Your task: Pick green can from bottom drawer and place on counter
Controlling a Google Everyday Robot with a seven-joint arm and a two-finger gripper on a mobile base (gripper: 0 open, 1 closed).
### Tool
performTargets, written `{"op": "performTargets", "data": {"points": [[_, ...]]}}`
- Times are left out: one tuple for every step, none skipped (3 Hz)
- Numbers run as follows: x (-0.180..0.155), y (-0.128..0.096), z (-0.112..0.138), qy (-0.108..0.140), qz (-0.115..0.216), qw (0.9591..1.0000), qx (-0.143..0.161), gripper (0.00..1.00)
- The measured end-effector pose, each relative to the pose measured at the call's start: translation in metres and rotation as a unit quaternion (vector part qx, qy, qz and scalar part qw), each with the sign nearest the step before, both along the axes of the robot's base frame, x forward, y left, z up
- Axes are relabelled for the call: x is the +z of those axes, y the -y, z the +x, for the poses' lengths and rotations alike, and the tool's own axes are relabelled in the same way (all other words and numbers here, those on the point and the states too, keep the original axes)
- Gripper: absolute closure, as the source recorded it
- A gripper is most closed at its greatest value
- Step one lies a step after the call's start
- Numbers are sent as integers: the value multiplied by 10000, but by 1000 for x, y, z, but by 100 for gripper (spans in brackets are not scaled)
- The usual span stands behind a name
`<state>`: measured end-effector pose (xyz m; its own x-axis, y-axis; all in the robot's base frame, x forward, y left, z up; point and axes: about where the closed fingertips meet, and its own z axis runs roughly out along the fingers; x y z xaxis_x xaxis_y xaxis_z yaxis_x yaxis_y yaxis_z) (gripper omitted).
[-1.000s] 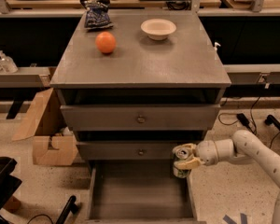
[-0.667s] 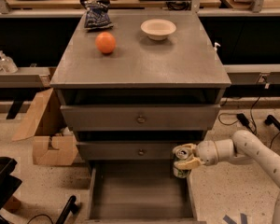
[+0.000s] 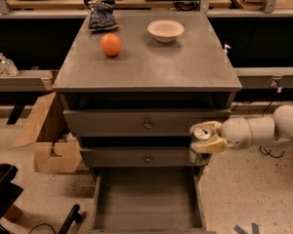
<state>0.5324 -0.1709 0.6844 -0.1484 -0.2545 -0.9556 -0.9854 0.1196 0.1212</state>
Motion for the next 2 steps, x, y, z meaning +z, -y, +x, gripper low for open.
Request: {"op": "performTargets", "data": {"points": [[93,-1,-2,321,-187,9990,-255,100],[195,-9,16,783,-252,9941,-713,100]]}}
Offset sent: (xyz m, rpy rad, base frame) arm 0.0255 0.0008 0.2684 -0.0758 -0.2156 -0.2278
